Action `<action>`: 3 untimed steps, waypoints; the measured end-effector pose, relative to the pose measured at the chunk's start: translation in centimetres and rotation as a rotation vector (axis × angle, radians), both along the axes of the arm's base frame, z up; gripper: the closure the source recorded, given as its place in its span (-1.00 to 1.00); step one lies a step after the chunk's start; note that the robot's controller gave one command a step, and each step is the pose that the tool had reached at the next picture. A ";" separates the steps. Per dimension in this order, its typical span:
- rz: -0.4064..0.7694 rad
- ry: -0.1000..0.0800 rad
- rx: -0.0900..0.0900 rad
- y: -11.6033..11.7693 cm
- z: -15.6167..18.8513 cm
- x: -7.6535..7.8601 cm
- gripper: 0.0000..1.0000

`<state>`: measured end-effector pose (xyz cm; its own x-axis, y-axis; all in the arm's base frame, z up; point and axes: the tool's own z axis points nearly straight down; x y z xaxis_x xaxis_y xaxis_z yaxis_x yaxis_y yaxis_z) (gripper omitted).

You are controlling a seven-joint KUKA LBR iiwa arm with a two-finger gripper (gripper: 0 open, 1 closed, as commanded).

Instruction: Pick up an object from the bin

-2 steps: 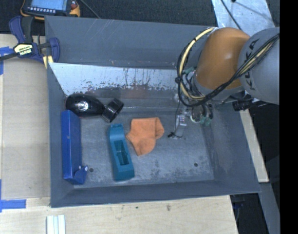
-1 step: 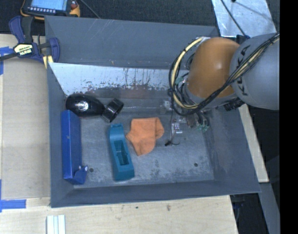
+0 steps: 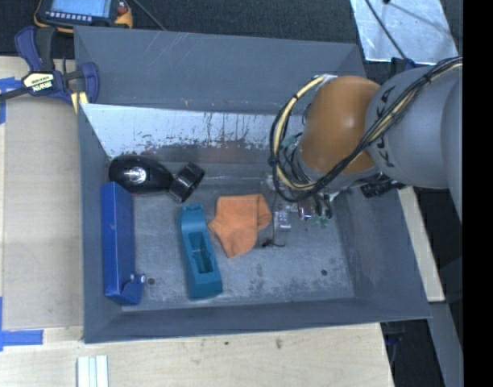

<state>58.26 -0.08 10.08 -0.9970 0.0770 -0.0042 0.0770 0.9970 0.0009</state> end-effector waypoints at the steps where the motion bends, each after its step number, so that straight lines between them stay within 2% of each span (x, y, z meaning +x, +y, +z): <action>1: -0.061 0.001 0.000 0.1 -0.8 -0.2 -1.00; 2: -0.053 0.002 -0.001 0.9 0.3 -0.2 -1.00; 3: 0.129 -0.001 -0.001 1.7 2.3 0.2 -1.00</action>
Offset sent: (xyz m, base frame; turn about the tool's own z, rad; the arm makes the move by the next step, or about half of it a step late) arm 0.0006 0.0173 0.0228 -0.1285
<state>58.42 1.60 12.43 -0.9986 -0.0524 -0.0053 -0.0524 0.9986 -0.0002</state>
